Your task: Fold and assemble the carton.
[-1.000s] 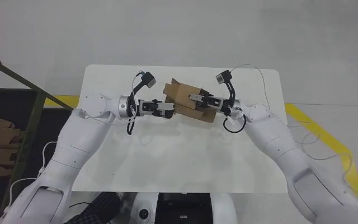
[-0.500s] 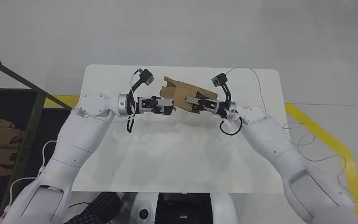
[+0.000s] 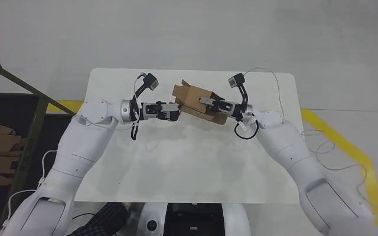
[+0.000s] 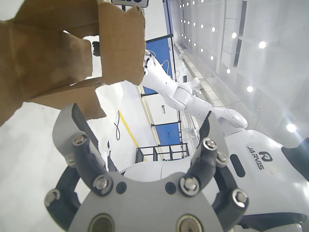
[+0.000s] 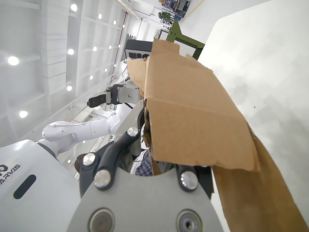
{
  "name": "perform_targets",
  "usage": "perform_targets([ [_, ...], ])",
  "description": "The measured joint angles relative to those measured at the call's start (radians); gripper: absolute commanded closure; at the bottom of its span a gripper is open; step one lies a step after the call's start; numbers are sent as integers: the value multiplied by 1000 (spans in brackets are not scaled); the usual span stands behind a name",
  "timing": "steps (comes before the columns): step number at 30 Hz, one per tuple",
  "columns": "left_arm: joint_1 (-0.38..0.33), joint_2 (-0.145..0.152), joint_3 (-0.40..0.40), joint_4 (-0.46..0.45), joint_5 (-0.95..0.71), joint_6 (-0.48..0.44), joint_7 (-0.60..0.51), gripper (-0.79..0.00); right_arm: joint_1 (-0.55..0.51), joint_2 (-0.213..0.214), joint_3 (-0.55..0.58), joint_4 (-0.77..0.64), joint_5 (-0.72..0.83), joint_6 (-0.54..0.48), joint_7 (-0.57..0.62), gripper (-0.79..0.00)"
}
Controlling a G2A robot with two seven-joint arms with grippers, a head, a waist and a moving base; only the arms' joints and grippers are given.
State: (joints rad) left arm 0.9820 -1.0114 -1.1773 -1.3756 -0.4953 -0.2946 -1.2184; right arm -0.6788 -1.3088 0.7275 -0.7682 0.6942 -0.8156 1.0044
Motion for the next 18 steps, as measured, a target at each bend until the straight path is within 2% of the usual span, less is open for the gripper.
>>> perform_targets([
  [10,19,16,-84,41,-5,6,28,-785,-27,25,38,-62,-28,22,22,0],
  [18,32,14,-65,64,13,24,38,-785,-47,43,70,-113,-18,29,29,0],
])
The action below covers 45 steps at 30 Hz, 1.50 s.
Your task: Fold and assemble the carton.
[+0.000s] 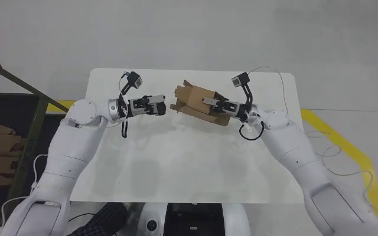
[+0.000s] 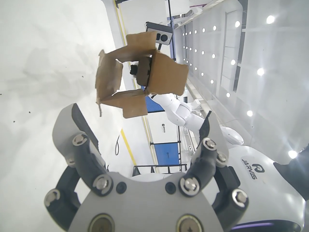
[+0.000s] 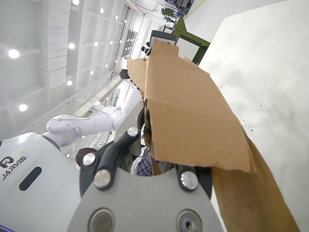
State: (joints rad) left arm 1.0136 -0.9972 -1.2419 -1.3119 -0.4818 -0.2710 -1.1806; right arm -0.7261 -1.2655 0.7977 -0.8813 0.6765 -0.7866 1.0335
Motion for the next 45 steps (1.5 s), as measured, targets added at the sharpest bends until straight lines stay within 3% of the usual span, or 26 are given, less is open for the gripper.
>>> perform_targets([
  [15,-43,-19,55,20,-43,8,-1,-785,-23,-6,-18,-68,19,9,9,0],
  [45,-54,-26,51,1,-88,22,-34,-785,-22,-26,-54,-73,25,20,21,0],
])
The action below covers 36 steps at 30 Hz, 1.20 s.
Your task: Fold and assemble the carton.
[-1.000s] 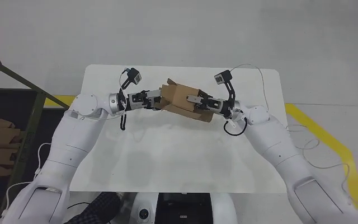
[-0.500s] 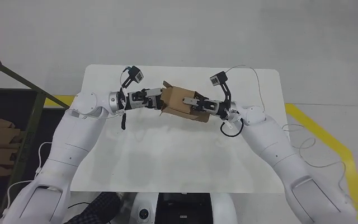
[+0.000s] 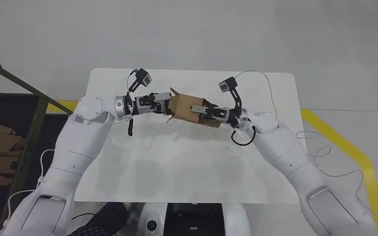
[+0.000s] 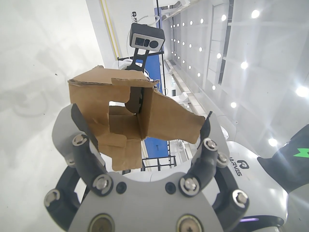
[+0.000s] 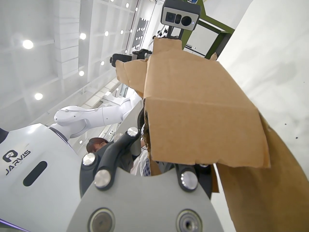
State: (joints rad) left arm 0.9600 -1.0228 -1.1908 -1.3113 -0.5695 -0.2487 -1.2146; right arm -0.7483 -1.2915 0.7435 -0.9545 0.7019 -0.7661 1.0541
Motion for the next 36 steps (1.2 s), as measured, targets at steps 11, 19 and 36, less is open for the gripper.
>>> perform_targets([
  [11,-8,-2,8,0,6,7,-24,-785,3,-2,2,12,13,4,4,0],
  [19,-15,-1,-3,-10,2,8,-19,-785,3,1,1,11,11,19,19,0],
  [36,-6,-4,5,-25,8,10,-19,-785,4,-1,1,13,19,14,14,0],
])
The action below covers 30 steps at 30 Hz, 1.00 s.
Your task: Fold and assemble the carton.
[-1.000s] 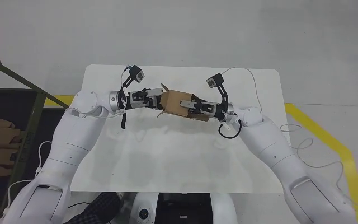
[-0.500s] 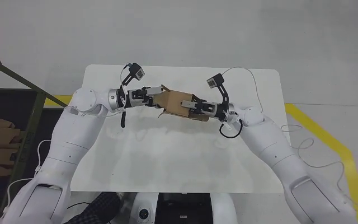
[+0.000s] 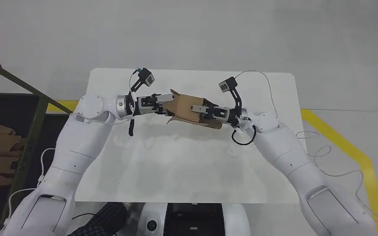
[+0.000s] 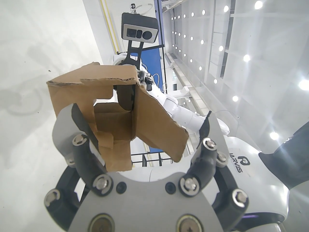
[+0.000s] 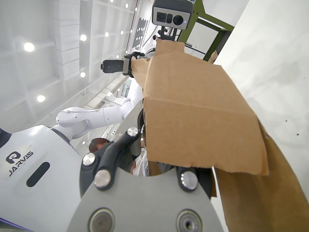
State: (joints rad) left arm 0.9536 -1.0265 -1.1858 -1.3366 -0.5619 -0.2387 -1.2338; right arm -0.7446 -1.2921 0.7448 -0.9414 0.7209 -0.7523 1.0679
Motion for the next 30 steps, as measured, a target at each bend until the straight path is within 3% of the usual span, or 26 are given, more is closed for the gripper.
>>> perform_targets([
  [21,18,7,-39,23,-15,4,-5,-785,2,5,40,54,22,-36,-36,0],
  [30,32,2,-9,15,-23,26,-22,-785,8,0,65,106,30,-61,-61,0],
])
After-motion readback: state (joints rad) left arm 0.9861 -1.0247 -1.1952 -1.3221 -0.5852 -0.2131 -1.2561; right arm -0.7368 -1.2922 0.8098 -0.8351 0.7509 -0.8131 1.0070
